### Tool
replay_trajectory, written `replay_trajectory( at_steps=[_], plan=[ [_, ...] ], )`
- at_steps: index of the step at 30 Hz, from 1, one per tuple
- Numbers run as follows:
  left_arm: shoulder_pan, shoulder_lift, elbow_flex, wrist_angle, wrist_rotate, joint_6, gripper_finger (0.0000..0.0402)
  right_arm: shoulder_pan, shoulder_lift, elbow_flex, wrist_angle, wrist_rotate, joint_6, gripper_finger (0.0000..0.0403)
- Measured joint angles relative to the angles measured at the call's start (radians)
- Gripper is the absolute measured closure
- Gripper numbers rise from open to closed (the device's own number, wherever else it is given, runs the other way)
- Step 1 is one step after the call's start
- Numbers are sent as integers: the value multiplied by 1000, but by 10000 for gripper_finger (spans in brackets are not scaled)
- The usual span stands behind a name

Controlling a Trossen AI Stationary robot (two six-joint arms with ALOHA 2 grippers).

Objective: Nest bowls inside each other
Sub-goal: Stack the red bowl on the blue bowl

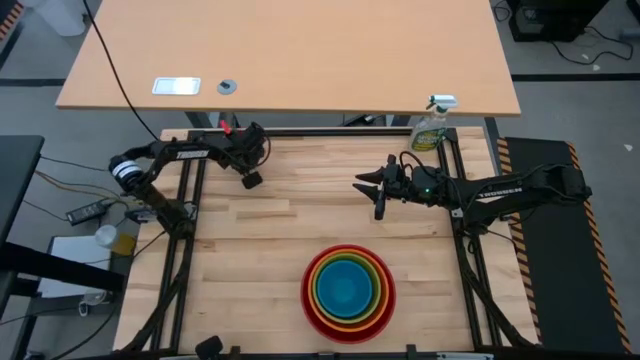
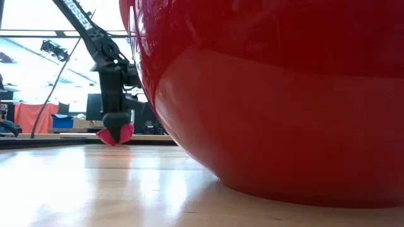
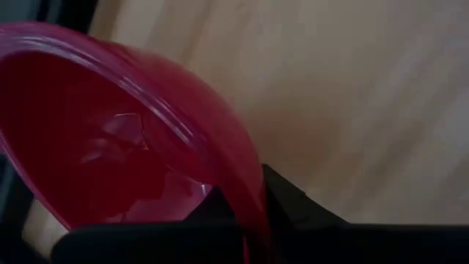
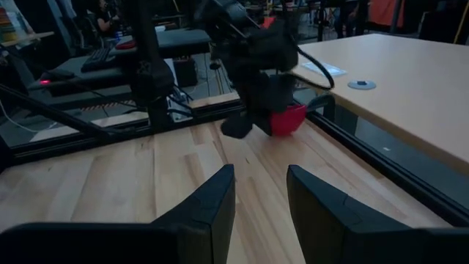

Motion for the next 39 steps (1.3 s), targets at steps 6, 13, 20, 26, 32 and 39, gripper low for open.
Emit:
replay_trajectory(
  at_steps=[6,13,20,26,32,39],
  plan=[
    [-50,-130,-1,-52,125,0,385,0,0,0,1,0,0,270],
    [-208,-242,-1,-52,358,132,386,0,0,0,6,0,0,270],
    [-473,-308,-1,133,556,105,379,0,0,0,0,0,0,270],
    [-761,-288,35,364,510,99,381,-7,7,0,-5,0,0,270],
    [-957,-216,184,349,375,92,381,-31,21,1,-6,0,4,270],
    [-1082,-13,390,187,316,81,381,-56,23,1,-6,0,33,270]
  ],
)
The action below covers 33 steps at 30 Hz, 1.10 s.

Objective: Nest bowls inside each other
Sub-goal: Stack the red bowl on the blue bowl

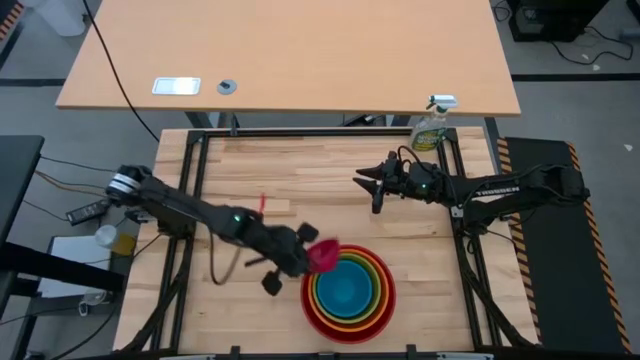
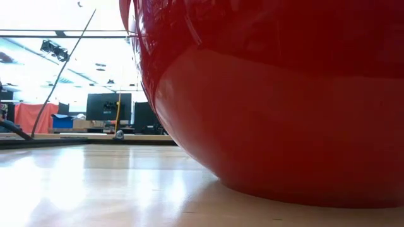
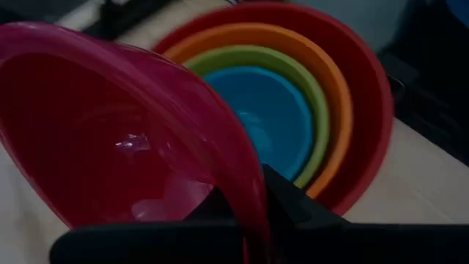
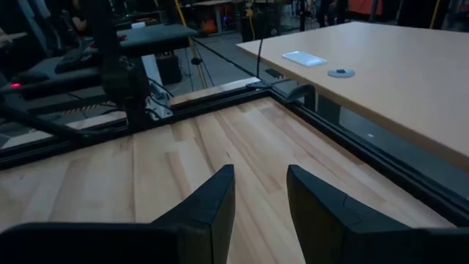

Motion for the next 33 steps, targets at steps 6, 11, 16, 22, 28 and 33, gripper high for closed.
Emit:
replay_trajectory(
  at_steps=[6,11,16,22,28,33],
  plan=[
    [-53,152,155,-107,4,123,381,0,0,0,0,0,1,270],
    [-54,249,231,-93,4,287,381,0,0,0,10,0,-8,270],
    [-24,357,304,-108,-17,409,381,0,0,0,15,0,-7,270],
    [-8,438,389,-235,-77,478,381,2,0,0,14,0,-10,270],
    [-23,458,403,-282,-101,565,368,0,0,0,13,0,-18,270],
    [-20,458,403,-288,-101,593,329,0,0,0,13,0,-18,270]
  ],
)
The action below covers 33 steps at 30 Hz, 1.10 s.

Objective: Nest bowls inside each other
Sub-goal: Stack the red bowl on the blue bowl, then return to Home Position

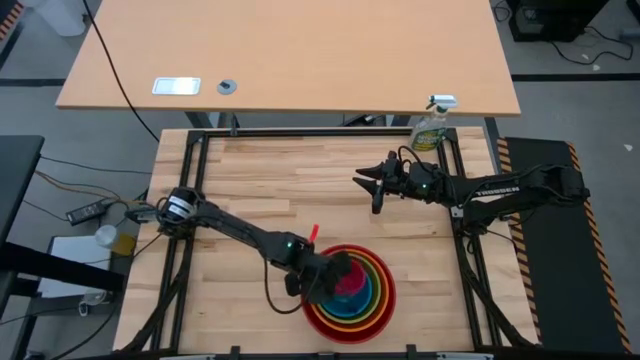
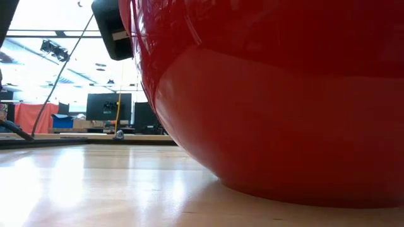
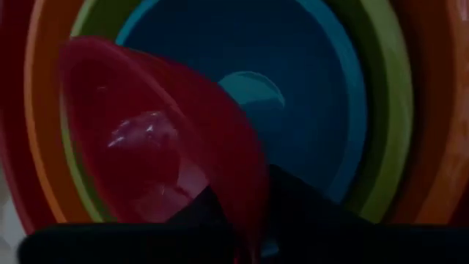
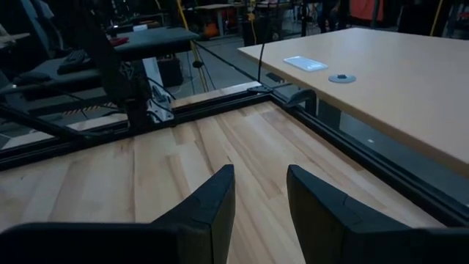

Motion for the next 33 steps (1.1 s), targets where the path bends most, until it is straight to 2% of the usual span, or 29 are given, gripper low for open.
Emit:
replay_trajectory(
  at_steps=[11,15,25,33],
  plan=[
    [1,-1,0,-27,72,-100,186,0,0,0,-6,-6,0,270],
    [2,-2,0,-35,72,-125,153,0,0,0,-12,-6,0,270],
    [-1,-2,132,-141,72,-240,156,0,-8,0,-18,-25,-10,270],
    [23,-81,130,-248,52,-401,192,1,-111,-13,-100,-44,-19,270]
  ],
)
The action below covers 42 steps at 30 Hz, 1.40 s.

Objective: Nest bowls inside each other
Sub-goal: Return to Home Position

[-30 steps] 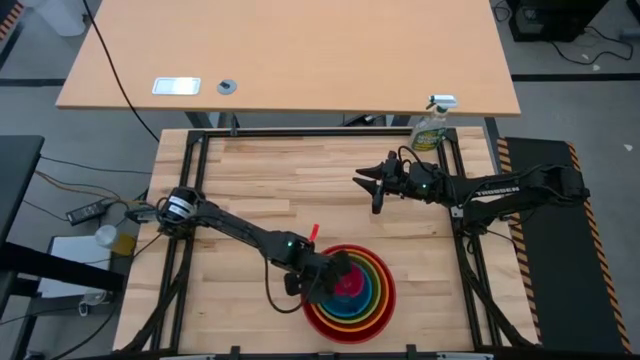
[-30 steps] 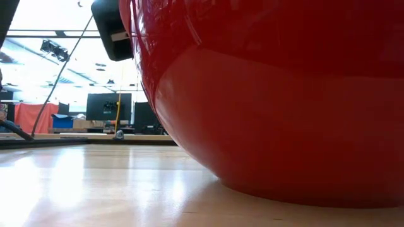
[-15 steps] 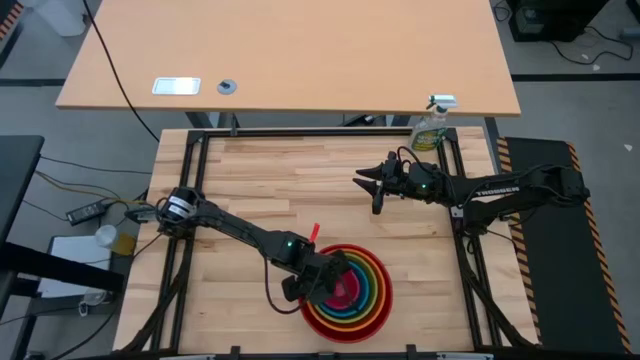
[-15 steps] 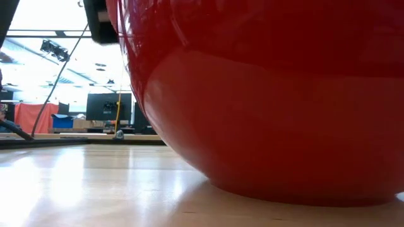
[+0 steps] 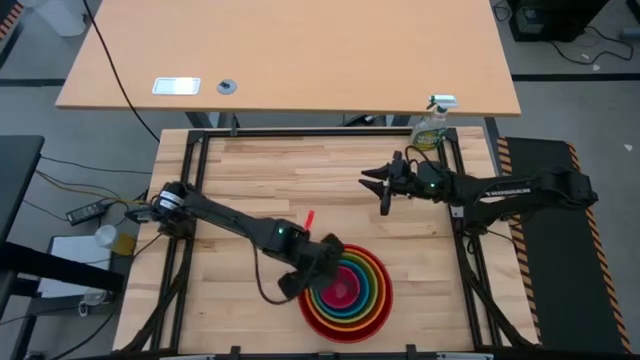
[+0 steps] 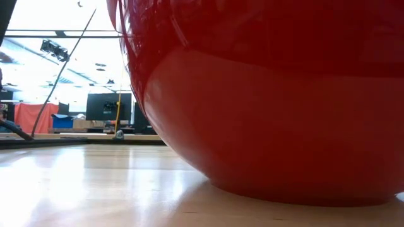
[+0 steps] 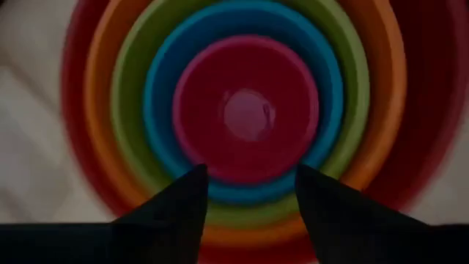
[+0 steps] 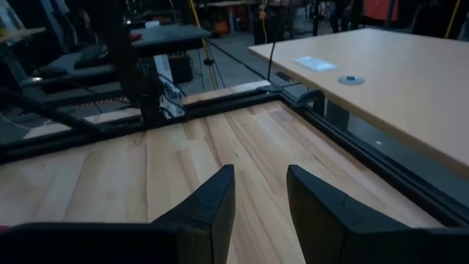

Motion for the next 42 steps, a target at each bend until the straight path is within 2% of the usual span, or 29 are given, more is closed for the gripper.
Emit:
replay_trajectory(
  at_steps=[4,7,17,31,42],
  plan=[
    [8,-93,-44,-8,-18,-68,223,3,-82,-77,45,0,7,270],
    [10,-184,-124,16,-48,-106,242,3,-156,-146,111,0,22,270],
    [111,-526,-528,268,-52,-237,258,-5,-395,-264,138,0,21,270],
    [281,-1051,-1184,762,-52,-368,259,-9,-659,-270,-167,53,0,270],
    [414,-1374,-1417,844,-52,-488,259,-10,-754,-280,-266,55,-20,270]
  ],
)
